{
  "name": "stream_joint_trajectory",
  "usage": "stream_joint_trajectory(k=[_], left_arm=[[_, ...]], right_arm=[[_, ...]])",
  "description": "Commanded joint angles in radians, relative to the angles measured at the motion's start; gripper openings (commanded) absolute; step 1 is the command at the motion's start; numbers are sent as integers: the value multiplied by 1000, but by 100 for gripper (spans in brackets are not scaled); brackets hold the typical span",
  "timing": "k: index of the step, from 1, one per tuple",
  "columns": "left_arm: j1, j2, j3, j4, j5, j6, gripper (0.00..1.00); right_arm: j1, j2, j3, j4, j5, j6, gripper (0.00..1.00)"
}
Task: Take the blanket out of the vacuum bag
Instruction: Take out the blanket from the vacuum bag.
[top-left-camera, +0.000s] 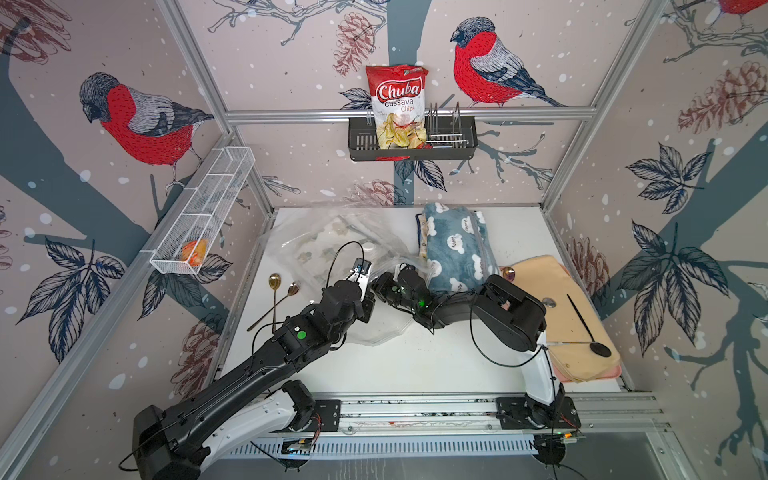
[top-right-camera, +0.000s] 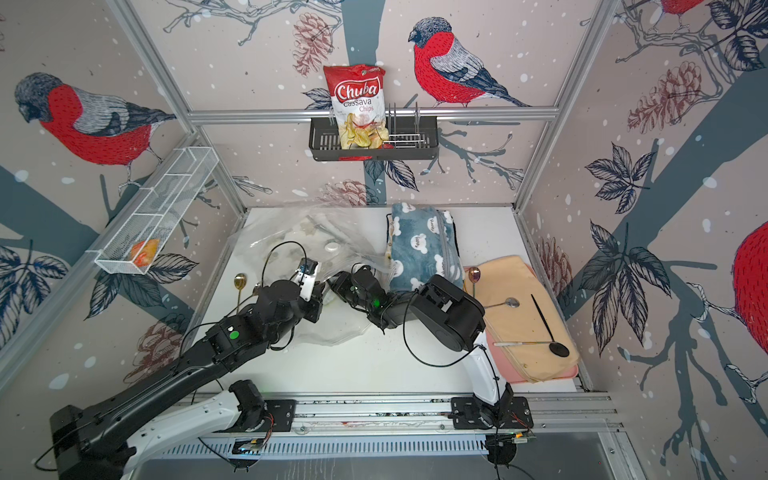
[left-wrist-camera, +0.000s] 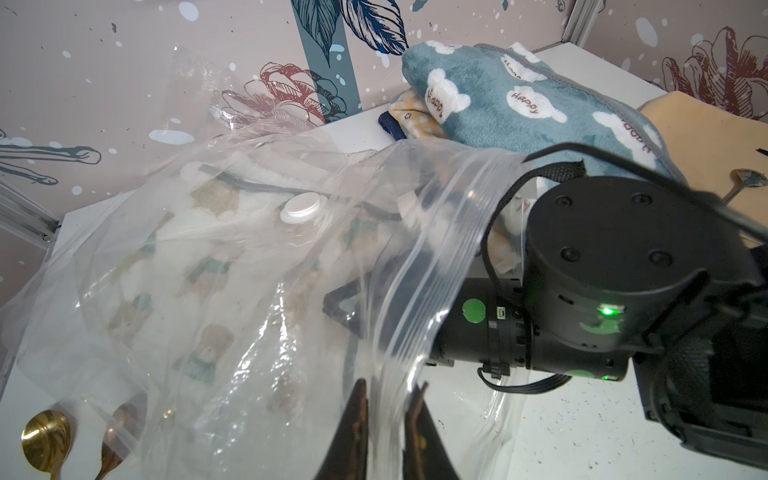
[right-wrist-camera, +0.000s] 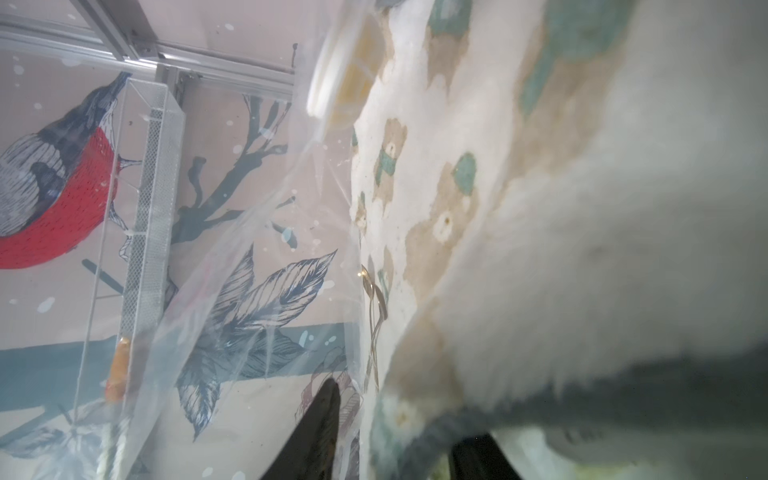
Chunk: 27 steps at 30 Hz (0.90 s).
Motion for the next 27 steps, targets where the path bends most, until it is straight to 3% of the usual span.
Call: stream_joint_trajectory(k=[1,11,27], left_arm=[[0,-1,2,27,-13,-2,16],[-1,1,3,27,-15,-2,16],[-2,-1,2,28,-14,-3,16]], right_arm=[[5,-24,24,-30,-37,-38,41],[-9,-10,57,-49,-72,-33,42],[-27,-37,-76,7,-71,6,47]])
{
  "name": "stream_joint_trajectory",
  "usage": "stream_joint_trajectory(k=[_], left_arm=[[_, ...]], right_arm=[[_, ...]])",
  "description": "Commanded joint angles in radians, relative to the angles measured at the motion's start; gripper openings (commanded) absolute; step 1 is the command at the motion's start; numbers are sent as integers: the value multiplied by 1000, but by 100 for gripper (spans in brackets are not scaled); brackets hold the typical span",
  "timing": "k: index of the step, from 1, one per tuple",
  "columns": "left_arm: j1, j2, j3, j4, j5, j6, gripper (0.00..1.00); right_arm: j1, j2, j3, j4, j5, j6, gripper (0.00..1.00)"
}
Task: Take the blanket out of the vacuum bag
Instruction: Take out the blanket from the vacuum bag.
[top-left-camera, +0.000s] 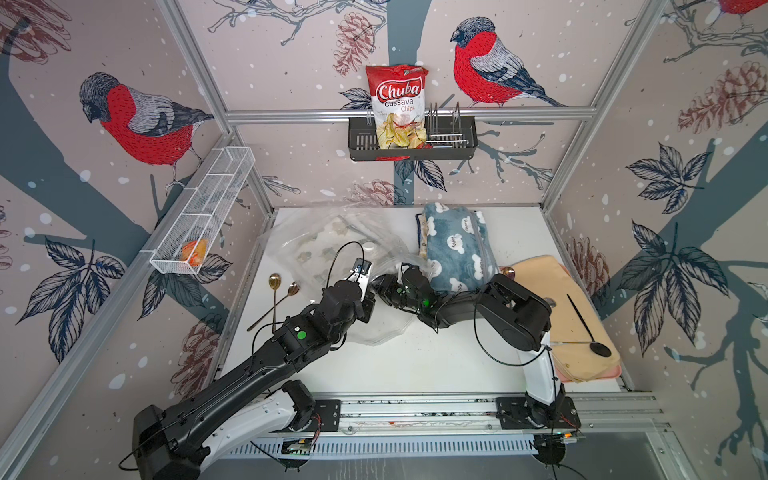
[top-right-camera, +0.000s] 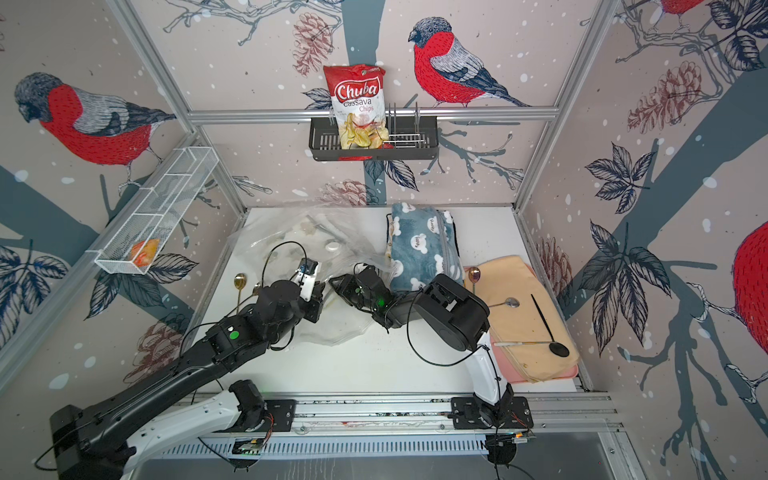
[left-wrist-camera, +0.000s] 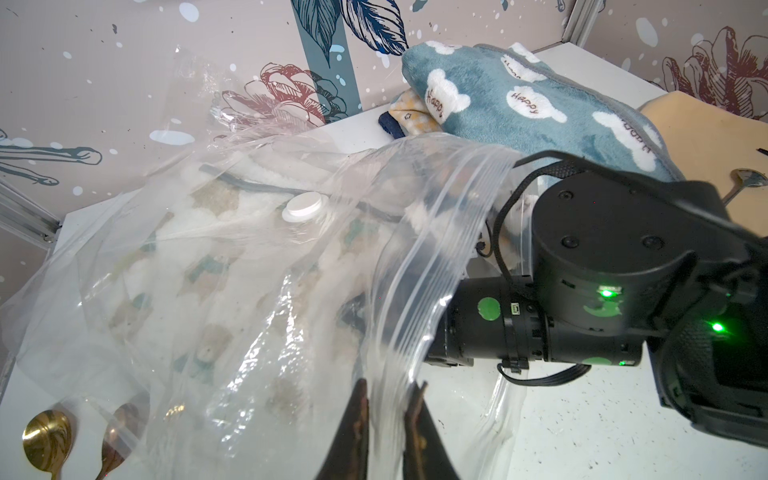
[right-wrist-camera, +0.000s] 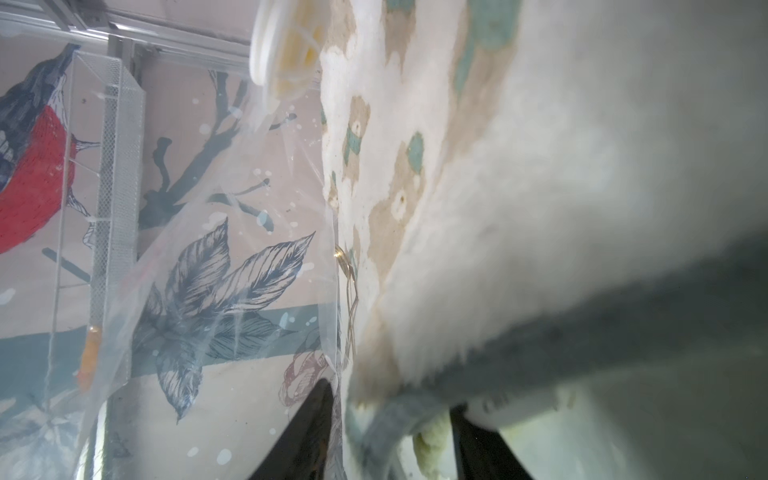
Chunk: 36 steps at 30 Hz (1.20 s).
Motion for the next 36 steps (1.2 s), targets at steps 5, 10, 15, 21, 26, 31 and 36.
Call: stream_joint_trajectory(k=[5,10,15,21,26,31,36], left_arm=[[0,1,3,28,-12,-2,16],[0,3,0,29,-12,-2,17],[0,4,-2,29,-13,-1,18],[0,8,-2,29,-14,-1,18],[0,9,0,30,-14,-1,18],[0,11,-1,28,-12,-1,19],[0,11,-1,29,-12,-1,20]], right_arm=[[-9,-9,-17,31,-2,7,49],[-31,4,4,14,-9,-8,49],[-52,28,37,-9,-30,-18,49],[-59,41,36,0,-40,-6,49],[-53,27,5,25,-40,7,49],[-55,18,-10,33,-52,6,49],[-63,11,10,6,-46,-19,50]])
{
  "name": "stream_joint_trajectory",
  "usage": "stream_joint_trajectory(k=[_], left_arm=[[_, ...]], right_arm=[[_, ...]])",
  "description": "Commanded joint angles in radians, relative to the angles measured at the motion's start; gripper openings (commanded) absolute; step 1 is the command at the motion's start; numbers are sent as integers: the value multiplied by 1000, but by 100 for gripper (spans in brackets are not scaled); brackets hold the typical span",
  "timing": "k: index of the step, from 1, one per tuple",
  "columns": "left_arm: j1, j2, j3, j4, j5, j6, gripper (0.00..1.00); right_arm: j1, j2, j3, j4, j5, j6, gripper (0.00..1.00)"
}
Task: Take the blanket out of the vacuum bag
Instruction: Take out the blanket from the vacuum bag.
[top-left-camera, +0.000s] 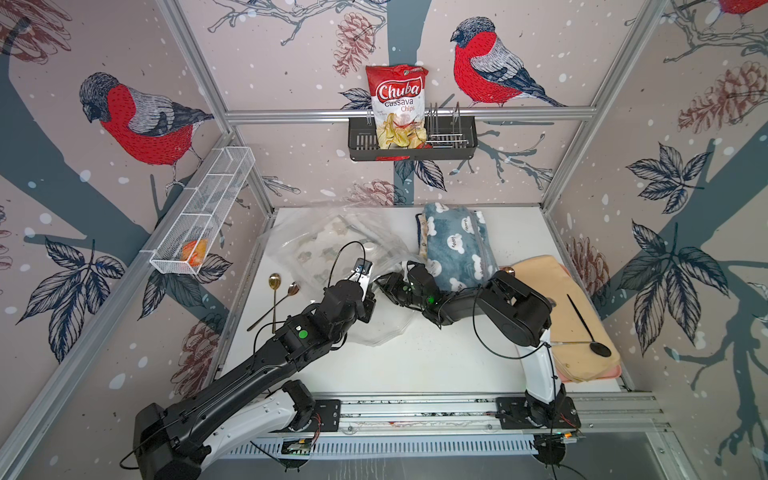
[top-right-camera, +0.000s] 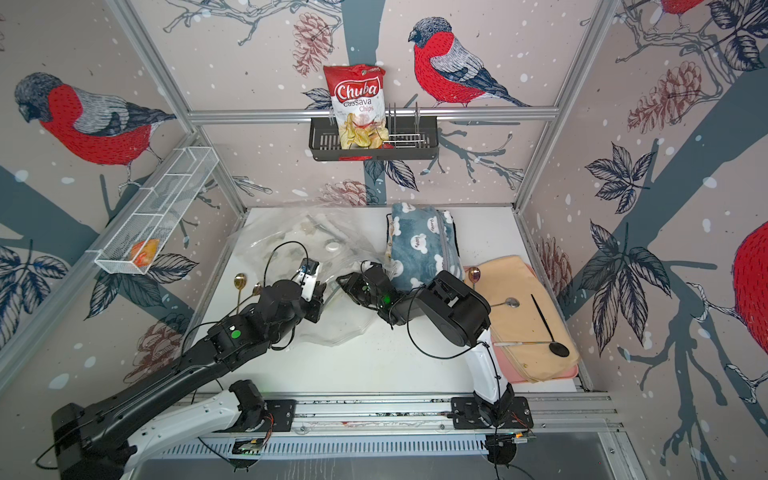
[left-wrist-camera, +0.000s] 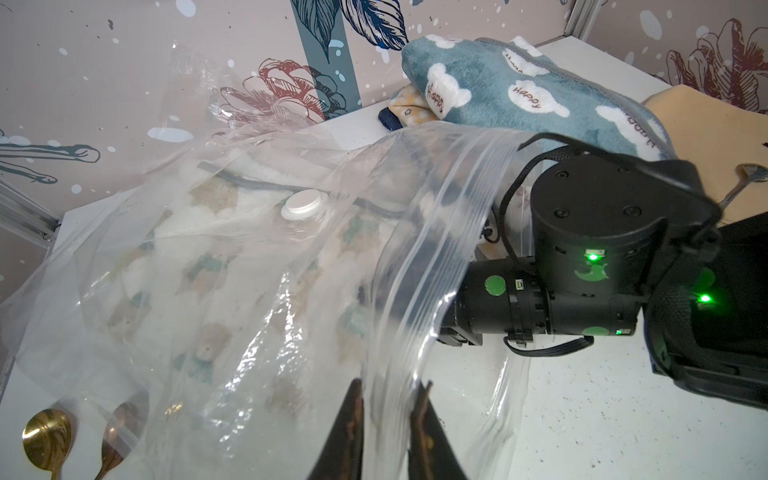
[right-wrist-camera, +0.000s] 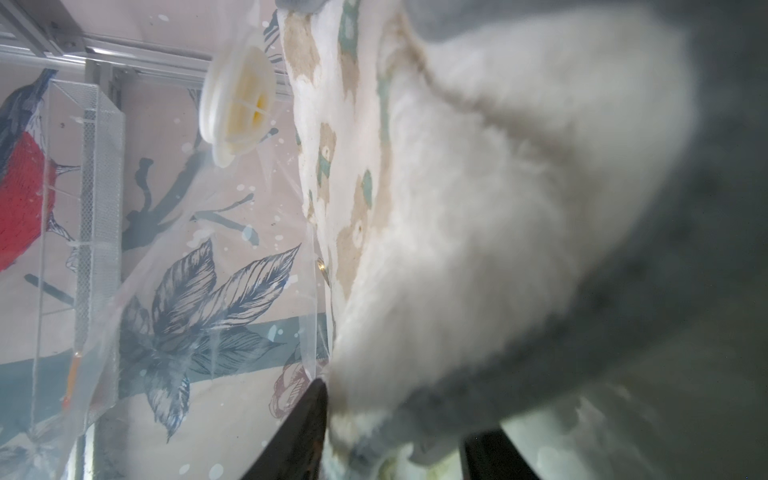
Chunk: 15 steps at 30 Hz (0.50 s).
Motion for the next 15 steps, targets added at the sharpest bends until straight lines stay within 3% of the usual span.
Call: stream_joint_trajectory(k=[1,15], left_arm=[[0,1,0,27,-12,-2,20],[0,4,-1,28,-9,-2,22]], right_arm=[[-6,1,22,12,-6,-18,49],[-25,34,55,10,-14,-2,49]])
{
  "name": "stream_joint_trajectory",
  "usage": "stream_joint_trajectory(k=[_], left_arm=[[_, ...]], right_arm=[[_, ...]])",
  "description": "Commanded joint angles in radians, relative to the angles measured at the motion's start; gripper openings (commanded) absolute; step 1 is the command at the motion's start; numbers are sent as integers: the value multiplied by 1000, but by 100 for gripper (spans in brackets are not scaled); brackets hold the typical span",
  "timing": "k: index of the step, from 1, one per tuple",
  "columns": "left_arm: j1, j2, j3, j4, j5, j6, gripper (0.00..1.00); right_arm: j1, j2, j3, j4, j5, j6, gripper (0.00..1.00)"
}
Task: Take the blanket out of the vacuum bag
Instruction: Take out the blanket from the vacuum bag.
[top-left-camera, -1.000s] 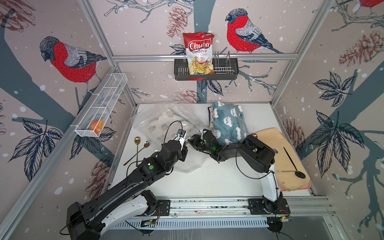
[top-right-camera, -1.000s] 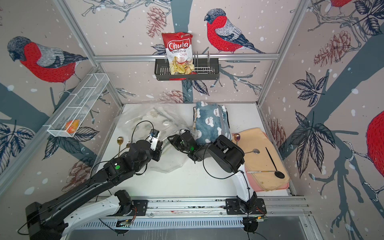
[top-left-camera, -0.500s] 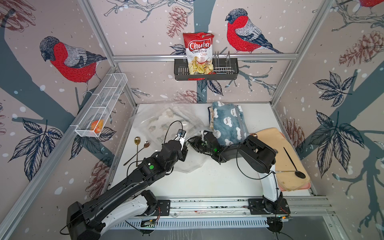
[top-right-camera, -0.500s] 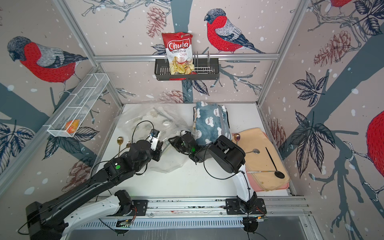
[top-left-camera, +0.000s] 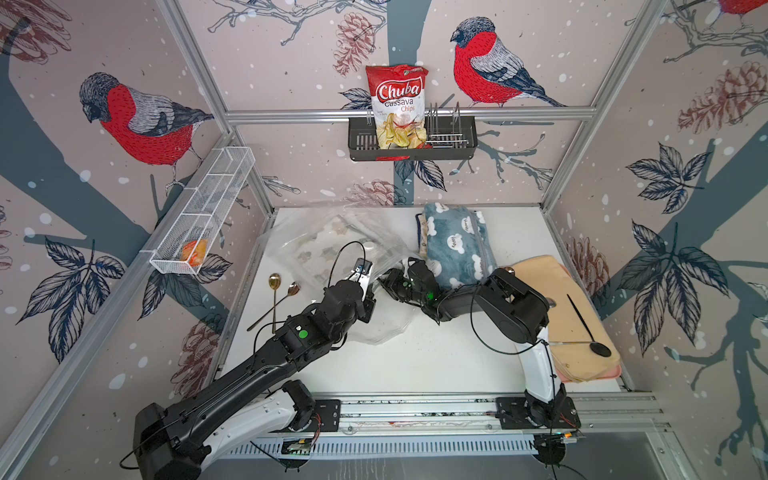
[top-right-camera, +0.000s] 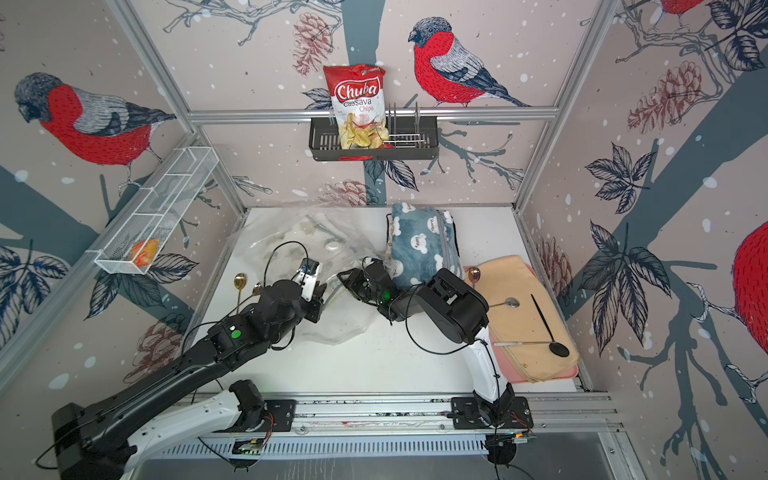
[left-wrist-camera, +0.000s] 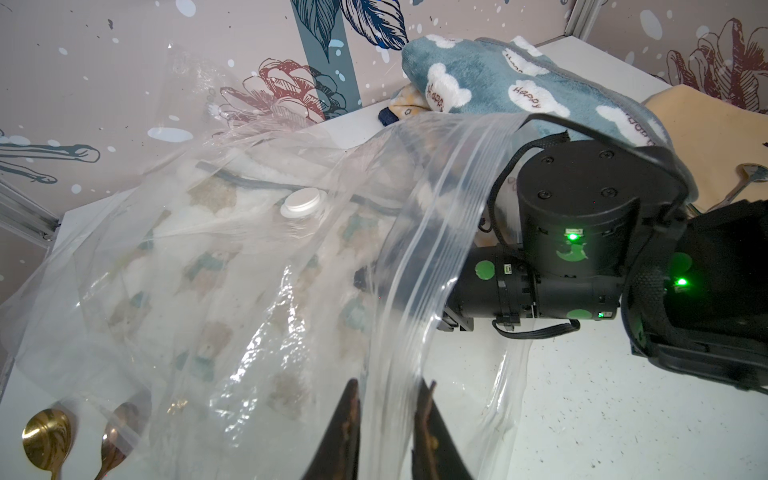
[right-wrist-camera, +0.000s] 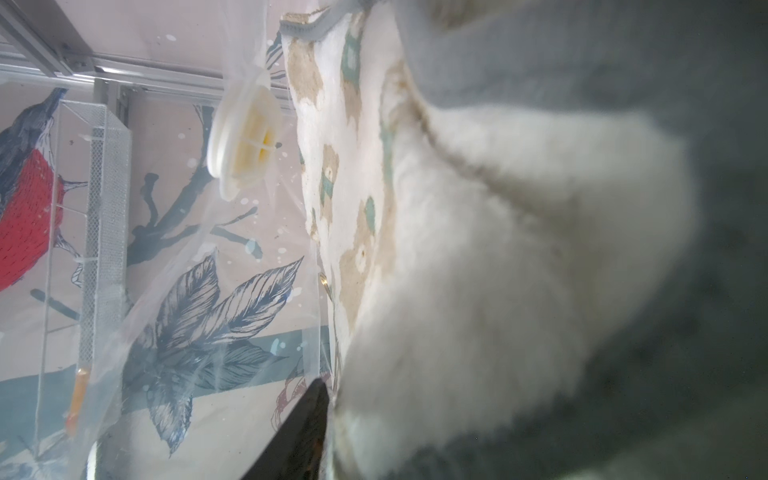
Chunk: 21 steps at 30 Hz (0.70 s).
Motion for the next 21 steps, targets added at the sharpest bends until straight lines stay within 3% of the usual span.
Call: stream_joint_trajectory(k=[1,21], left_arm=[[0,1,1,27,-10,-2,22],[0,0,0,29,-8,-2,22]], right_arm=[[-3,8,29,2,-11,-3,50],[36,89,109,16,6,76,54]])
